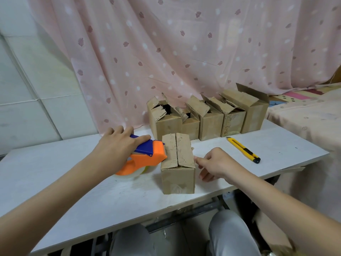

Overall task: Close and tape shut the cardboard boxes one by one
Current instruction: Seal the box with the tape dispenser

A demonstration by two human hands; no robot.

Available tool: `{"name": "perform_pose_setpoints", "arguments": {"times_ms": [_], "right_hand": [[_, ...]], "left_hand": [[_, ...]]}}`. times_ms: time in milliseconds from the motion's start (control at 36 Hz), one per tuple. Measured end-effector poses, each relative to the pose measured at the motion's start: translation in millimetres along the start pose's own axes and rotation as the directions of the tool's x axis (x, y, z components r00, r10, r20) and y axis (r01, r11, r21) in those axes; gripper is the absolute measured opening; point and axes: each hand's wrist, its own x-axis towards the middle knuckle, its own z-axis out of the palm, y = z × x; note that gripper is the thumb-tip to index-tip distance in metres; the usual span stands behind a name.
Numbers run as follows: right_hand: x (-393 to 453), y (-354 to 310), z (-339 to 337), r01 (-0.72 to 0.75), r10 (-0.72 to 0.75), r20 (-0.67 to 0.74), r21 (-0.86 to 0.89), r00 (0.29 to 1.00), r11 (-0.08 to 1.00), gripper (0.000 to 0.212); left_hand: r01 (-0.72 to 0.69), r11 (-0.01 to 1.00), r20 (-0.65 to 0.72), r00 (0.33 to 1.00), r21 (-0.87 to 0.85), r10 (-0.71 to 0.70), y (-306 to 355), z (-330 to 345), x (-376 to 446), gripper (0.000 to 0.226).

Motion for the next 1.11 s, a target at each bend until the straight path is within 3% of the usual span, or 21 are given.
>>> {"name": "perform_pose_setpoints", "arguments": {"times_ms": [167, 250, 333, 389, 444, 500, 528, 611, 722, 806, 944, 1111], "right_hand": [[-6, 10, 5, -0.148, 0.132, 0.109, 0.152, 0.985, 0.977, 0.033], [-1, 16, 4, -0.100, 0.099, 0.015, 0.125, 0.995, 0.987, 0.035], [7, 14, -1, 0.085, -0.066, -0.225, 0.075, 0.972, 0.994, 0.020], [3, 5, -4, 0.265, -0.267, -0.381, -0.058, 0.885, 0.963, 0.016], [-7, -7, -5, 0.450, -0.518, -0.414, -0.256, 0.748, 0.855, 0.022], [-18, -15, -4, 0.578, -0.717, -0.269, -0.444, 0.642, 0.685, 0.028], [-20, -16, -1, 0.610, -0.763, -0.148, -0.515, 0.629, 0.603, 0.031], [-19, -10, 7, 0.592, -0.704, 0.122, -0.652, 0.700, 0.474, 0.040], [-11, 2, 12, 0.533, -0.637, 0.241, -0.785, 0.733, 0.316, 0.071], [-6, 0, 10, 0.538, -0.668, 0.227, -0.787, 0.709, 0.303, 0.072], [-3, -5, 10, 0.542, -0.603, 0.258, -0.763, 0.755, 0.352, 0.075], [-4, 6, 16, 0.536, -0.617, 0.257, -0.780, 0.744, 0.322, 0.075]], "left_hand": [[0.045, 0.999, 0.037, 0.998, 0.023, -0.046, 6, -2, -3, 0.082], [0.061, 0.998, 0.035, 0.997, 0.031, -0.062, 8, -2, -3, 0.081], [0.080, 0.996, 0.062, 0.995, 0.024, -0.081, 13, -1, -1, 0.081], [0.100, 0.995, 0.076, 0.992, 0.026, -0.102, 18, -2, 0, 0.081], [0.116, 0.993, 0.083, 0.990, 0.013, -0.116, 24, -2, 3, 0.079], [0.124, 0.992, 0.082, 0.989, 0.000, -0.123, 28, -1, 8, 0.080], [0.127, 0.992, 0.079, 0.989, 0.001, -0.127, 30, -1, 10, 0.080], [0.128, 0.992, 0.070, 0.989, 0.009, -0.128, 35, -3, 16, 0.077], [0.120, 0.993, 0.058, 0.991, 0.007, -0.121, 39, -5, 21, 0.076], [0.120, 0.993, 0.053, 0.991, -0.008, -0.119, 40, -5, 22, 0.078], [0.133, 0.989, 0.042, 0.991, -0.061, -0.131, 41, 0, 21, 0.077], [0.129, 0.980, 0.011, 0.992, -0.150, -0.129, 35, 9, 11, 0.079]]}}
